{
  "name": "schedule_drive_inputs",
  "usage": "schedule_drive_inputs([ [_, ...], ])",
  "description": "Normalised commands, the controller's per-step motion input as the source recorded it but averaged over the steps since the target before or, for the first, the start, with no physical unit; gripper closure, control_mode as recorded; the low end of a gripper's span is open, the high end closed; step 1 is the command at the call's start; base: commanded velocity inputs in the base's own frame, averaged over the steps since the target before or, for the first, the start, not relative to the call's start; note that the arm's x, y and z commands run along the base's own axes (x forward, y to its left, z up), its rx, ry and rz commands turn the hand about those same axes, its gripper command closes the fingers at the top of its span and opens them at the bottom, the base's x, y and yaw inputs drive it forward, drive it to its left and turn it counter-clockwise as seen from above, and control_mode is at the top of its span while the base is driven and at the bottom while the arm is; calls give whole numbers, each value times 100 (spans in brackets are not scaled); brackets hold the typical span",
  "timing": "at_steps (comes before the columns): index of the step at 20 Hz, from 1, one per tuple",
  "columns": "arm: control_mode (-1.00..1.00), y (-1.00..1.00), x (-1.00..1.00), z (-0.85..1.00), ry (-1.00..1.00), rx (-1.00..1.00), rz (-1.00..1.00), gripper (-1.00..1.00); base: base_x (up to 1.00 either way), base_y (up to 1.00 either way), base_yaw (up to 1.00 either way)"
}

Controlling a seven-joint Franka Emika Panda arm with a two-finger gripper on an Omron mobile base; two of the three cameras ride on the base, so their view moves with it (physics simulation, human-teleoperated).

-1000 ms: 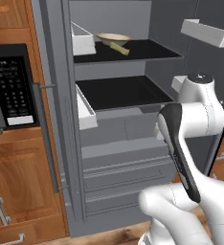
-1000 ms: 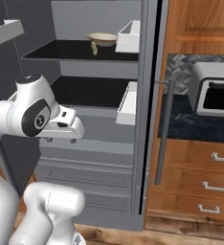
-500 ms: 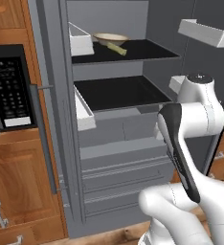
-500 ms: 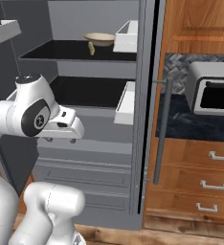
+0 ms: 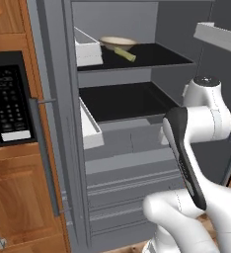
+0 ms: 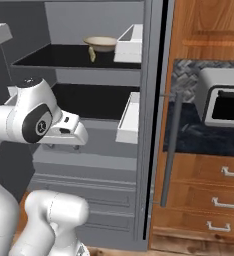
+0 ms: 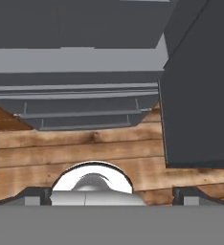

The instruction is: Retrieve the butter from the fridge and place it on a plate on the dining table. Then retrieve the butter knife by the fridge and place it near the plate.

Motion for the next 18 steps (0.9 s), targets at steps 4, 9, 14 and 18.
schedule_drive_inputs([
  [4,100,0,0,0,0,0,0,-100,46,0,0],
  [9,100,0,0,0,0,0,0,-100,54,0,0],
  [14,100,0,0,0,0,0,0,-100,51,0,0],
  [18,100,0,0,0,0,0,0,-100,52,0,0],
])
